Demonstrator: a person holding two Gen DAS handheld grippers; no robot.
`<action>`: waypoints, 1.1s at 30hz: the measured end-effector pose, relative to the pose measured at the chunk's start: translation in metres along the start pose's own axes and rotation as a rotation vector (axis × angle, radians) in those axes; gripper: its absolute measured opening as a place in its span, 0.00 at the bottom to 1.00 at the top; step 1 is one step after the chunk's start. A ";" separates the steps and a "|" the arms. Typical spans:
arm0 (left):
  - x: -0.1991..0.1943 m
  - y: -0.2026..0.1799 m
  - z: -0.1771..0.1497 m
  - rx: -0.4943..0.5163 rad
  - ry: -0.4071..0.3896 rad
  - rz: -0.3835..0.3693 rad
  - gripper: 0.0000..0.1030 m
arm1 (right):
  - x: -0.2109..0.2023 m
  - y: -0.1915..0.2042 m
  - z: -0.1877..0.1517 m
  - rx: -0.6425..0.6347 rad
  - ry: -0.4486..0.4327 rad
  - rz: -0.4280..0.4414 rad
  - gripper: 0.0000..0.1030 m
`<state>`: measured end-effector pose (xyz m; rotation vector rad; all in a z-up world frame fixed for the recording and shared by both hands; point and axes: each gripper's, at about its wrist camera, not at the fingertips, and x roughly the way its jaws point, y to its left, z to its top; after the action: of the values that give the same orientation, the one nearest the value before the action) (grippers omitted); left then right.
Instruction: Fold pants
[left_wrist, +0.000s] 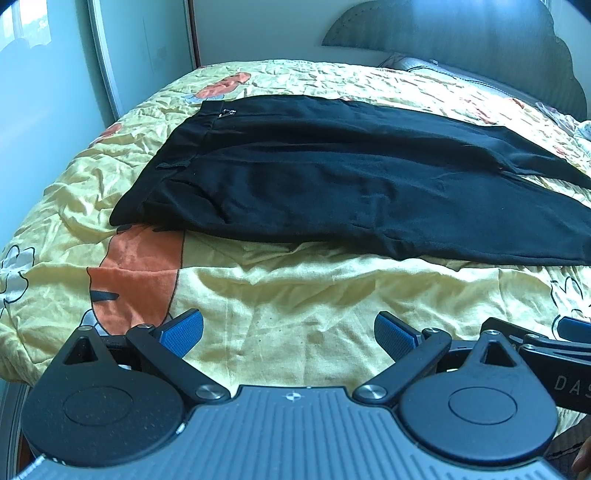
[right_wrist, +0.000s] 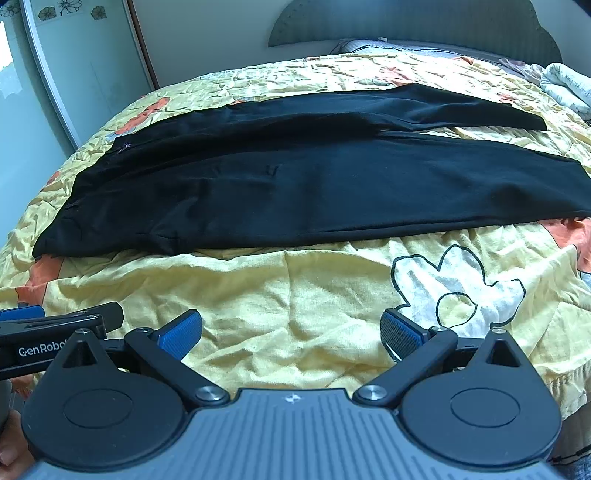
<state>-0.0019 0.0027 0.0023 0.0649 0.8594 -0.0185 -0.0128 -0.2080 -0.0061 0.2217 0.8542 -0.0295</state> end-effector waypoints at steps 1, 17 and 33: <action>-0.001 0.000 0.000 0.002 -0.005 -0.003 0.97 | 0.000 0.000 0.000 -0.001 0.000 0.000 1.00; -0.008 -0.004 -0.001 -0.004 -0.061 0.004 0.96 | 0.001 0.002 -0.002 -0.011 0.003 0.003 1.00; -0.008 0.002 0.006 0.014 -0.072 0.010 0.97 | 0.001 0.005 0.007 -0.034 -0.001 0.009 1.00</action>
<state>-0.0024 0.0041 0.0126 0.0809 0.7868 -0.0169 -0.0062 -0.2040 -0.0019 0.1935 0.8519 -0.0072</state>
